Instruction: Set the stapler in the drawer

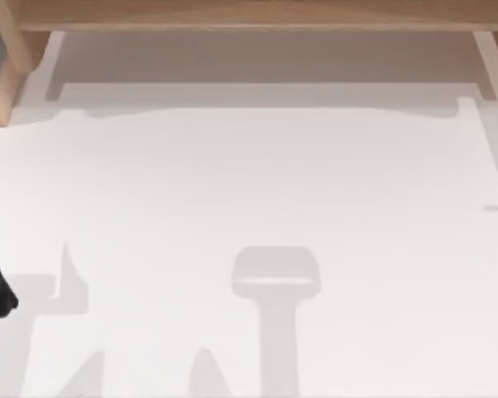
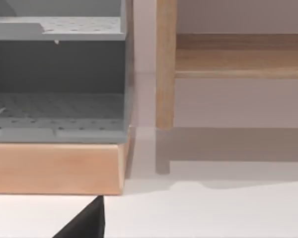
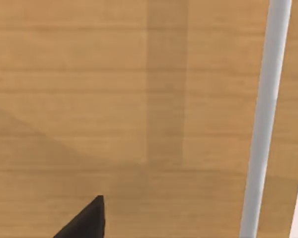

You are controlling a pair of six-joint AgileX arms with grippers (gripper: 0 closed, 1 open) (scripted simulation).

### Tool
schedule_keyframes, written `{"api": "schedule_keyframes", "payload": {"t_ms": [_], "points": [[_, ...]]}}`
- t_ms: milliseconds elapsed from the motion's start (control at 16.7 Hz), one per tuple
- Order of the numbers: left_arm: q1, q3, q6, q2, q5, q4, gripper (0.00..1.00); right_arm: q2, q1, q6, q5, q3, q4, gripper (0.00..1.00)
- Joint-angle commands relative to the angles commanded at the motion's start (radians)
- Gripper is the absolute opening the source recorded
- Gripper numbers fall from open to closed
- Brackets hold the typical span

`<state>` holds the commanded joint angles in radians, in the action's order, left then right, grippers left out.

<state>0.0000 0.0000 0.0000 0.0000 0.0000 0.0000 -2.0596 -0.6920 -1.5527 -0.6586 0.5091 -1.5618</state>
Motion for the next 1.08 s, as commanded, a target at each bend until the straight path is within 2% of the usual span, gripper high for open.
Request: {"api": "schedule_keyframes", "payload": {"t_ms": [240, 1020, 1080], "points": [[0.000, 0.000, 0.000, 0.000, 0.000, 0.000, 1.00, -0.001, 0.003, 0.000, 0.003, 0.004, 0.003, 1.00], [0.000, 0.000, 0.000, 0.000, 0.000, 0.000, 1.00, -0.001, 0.003, 0.000, 0.003, 0.004, 0.003, 0.02], [0.000, 0.000, 0.000, 0.000, 0.000, 0.000, 1.00, -0.001, 0.003, 0.000, 0.003, 0.004, 0.003, 0.00]]}}
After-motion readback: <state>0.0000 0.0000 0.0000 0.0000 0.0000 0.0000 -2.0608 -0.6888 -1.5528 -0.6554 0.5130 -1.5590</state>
